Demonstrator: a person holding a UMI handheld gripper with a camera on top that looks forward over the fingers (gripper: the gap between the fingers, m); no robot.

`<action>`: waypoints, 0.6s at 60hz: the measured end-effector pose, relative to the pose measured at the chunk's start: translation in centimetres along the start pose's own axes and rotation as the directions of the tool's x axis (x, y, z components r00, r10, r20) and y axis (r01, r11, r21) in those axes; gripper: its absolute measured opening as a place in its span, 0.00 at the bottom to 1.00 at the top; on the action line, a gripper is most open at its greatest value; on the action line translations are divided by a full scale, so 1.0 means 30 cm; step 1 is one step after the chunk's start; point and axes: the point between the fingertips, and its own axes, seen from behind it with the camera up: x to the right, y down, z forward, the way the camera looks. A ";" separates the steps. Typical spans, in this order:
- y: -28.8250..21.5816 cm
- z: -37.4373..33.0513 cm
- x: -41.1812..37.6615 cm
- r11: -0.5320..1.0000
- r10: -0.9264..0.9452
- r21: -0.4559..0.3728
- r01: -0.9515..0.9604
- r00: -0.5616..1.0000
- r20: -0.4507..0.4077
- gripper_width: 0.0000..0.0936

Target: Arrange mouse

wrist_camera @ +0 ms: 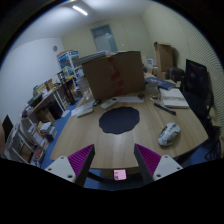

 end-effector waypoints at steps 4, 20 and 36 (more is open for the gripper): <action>0.004 -0.012 0.058 1.000 0.008 -0.001 -0.008 1.000 -0.017 0.88; 0.041 0.015 0.404 1.000 -0.011 0.015 0.014 0.988 -0.156 0.88; 0.060 0.228 0.698 1.000 -0.024 0.008 0.027 0.976 -0.217 0.87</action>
